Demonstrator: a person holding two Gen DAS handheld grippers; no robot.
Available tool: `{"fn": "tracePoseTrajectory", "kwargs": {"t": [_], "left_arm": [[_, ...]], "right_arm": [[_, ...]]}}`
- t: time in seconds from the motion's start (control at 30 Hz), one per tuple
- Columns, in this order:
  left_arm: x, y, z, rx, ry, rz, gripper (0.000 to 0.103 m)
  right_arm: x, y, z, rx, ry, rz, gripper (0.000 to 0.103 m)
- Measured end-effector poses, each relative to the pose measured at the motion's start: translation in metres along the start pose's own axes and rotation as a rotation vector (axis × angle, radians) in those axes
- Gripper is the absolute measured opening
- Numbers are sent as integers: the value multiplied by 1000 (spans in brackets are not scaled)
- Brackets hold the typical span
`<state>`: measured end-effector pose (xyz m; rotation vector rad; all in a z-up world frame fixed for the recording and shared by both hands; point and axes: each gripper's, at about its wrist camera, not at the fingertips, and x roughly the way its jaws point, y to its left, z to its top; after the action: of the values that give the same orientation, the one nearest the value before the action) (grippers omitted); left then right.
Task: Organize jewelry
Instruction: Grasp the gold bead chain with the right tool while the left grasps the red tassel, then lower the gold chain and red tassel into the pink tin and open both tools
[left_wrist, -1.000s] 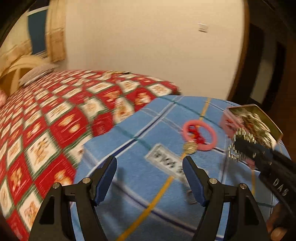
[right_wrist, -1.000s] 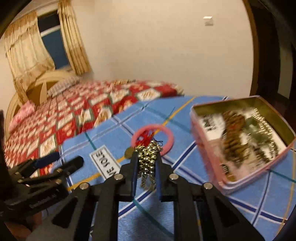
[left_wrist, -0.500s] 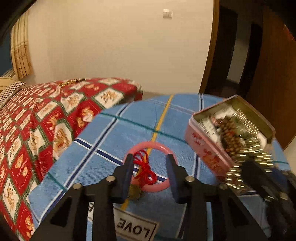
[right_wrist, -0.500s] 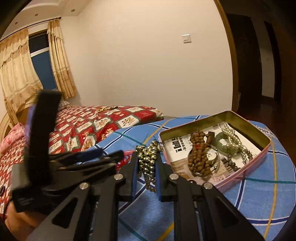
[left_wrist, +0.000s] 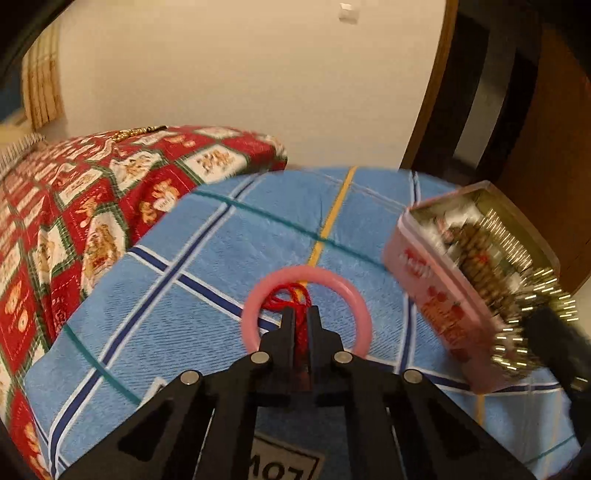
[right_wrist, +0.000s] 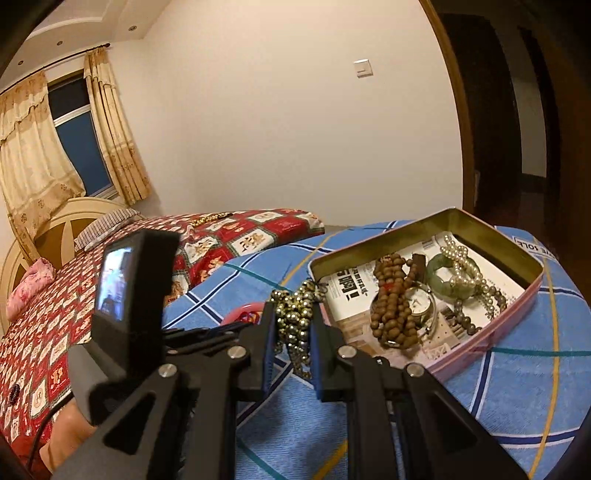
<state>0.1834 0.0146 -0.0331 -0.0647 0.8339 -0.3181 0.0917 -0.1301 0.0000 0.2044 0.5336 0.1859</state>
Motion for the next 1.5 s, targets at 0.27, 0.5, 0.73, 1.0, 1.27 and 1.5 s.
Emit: {"fn": "tracePoseTrajectory", "kwargs": {"t": [0.27,0.5,0.73,1.0,1.27,1.5], "left_arm": [[-96,20,-11,-84,-223,-56,4],[-113,12,-25,-68,-249,-22,4],[-107,-18,-31,-13,-242,-87,4],[-96,-65,-17,51,-246,-190,4],[-72,-111,9,52,-261,-306,4],[-23,-147,15,99,-196,-249,4]], "right_arm": [[-6,-3,1,14,-23,-1,19],[-18,-3,4,10,-66,-6,19],[-36,-20,9,12,-100,-40,19],[-64,-77,14,44,-122,-164,19],[-59,-114,33,37,-148,-249,19],[-17,-126,45,41,-93,-236,19]]}}
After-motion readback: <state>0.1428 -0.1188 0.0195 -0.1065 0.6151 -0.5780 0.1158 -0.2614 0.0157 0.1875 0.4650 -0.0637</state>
